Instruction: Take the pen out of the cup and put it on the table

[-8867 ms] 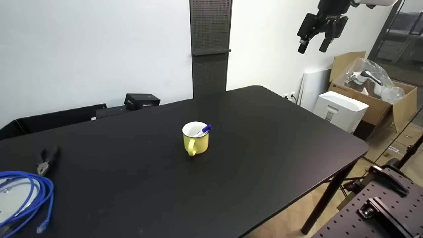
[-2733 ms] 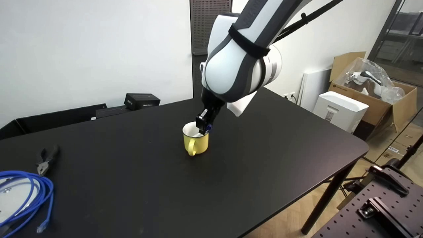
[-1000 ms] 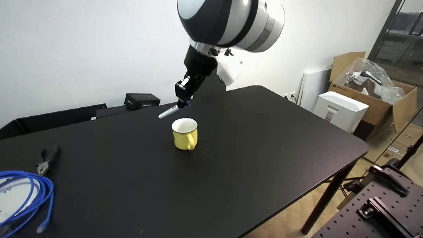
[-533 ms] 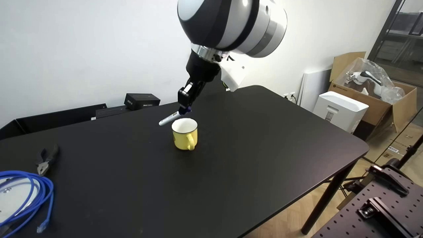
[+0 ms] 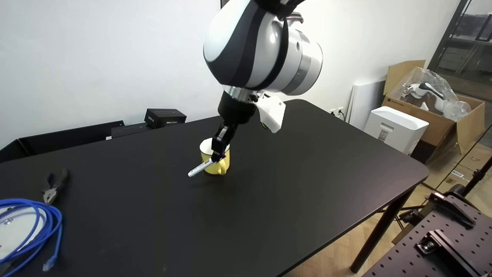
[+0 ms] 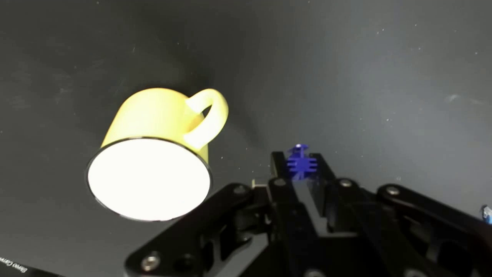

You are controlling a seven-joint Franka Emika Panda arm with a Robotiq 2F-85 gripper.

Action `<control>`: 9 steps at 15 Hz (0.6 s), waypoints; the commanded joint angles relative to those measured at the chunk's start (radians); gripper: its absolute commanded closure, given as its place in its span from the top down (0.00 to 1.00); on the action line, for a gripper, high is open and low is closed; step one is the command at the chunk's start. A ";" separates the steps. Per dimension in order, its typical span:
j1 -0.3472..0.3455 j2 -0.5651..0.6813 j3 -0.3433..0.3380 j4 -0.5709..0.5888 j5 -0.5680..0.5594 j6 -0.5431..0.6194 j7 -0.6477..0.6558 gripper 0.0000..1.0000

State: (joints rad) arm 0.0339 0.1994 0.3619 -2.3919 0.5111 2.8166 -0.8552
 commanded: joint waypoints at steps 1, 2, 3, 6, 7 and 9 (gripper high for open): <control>-0.011 0.055 0.004 0.013 -0.004 0.014 -0.012 0.05; -0.015 0.066 0.005 0.015 -0.010 0.015 -0.008 0.05; -0.017 0.075 0.004 0.016 -0.019 0.016 0.002 0.23; -0.028 0.094 0.005 0.019 -0.037 0.020 0.013 0.48; -0.031 0.098 0.004 0.021 -0.047 0.021 0.021 0.53; -0.034 0.102 -0.001 0.022 -0.060 0.023 0.033 0.67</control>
State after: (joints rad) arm 0.0132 0.2859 0.3607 -2.3867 0.4838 2.8321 -0.8596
